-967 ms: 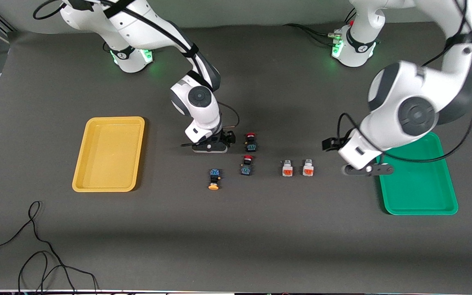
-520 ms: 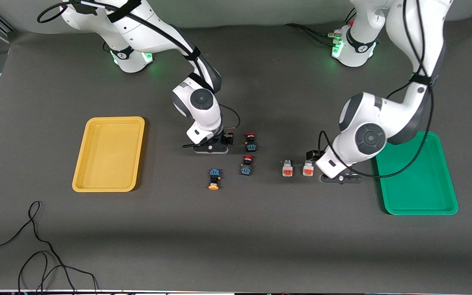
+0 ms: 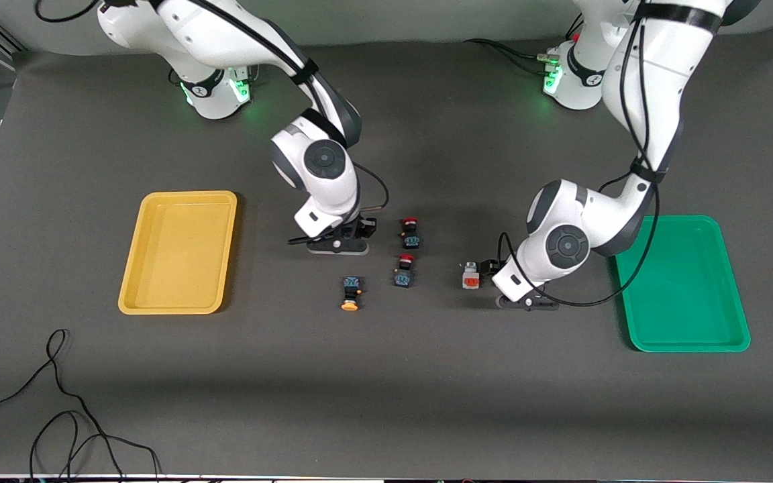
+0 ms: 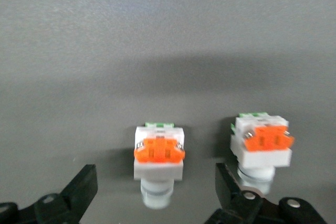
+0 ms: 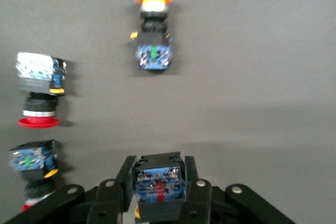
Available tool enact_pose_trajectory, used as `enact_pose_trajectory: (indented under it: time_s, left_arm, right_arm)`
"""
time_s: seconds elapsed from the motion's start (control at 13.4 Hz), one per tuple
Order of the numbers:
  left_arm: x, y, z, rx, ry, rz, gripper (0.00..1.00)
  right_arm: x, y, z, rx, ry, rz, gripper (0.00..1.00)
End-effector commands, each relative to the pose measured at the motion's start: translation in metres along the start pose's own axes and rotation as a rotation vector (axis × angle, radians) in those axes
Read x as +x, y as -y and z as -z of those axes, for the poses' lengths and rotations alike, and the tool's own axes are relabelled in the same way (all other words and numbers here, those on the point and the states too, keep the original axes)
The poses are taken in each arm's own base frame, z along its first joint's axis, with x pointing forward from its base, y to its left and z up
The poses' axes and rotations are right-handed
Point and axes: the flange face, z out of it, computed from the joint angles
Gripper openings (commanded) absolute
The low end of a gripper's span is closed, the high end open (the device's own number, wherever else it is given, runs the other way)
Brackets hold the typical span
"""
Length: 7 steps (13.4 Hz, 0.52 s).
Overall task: Place green and yellow buttons in trays
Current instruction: 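Carry the button to the yellow tray while the left gripper carries the block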
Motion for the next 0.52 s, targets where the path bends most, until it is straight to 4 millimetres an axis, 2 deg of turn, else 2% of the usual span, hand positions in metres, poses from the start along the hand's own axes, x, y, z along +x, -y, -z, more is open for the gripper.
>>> enact_pose_trajectory:
  time_s: [0.0,0.15,0.37,0.45]
  left_arm:
    - [0.000,0.000,-0.012,0.038,-0.010,-0.015,1.00]
    - [0.000,0.003,-0.017,0.038,-0.003,-0.007,1.00]
    - [0.001,0.005,-0.018,0.039,0.004,0.045,1.00]
    - [0.001,0.005,-0.019,0.038,0.004,0.045,1.00]
  right_arm:
    - [0.037,-0.033,0.083,0.064,0.100,0.019,0.09]
    - [0.066,-0.086,0.114,0.066,0.132,0.084,0.07]
    - [0.106,-0.192,0.142,0.066,0.113,0.175,0.01]
    - [0.116,-0.229,0.145,0.060,0.107,0.212,0.00]
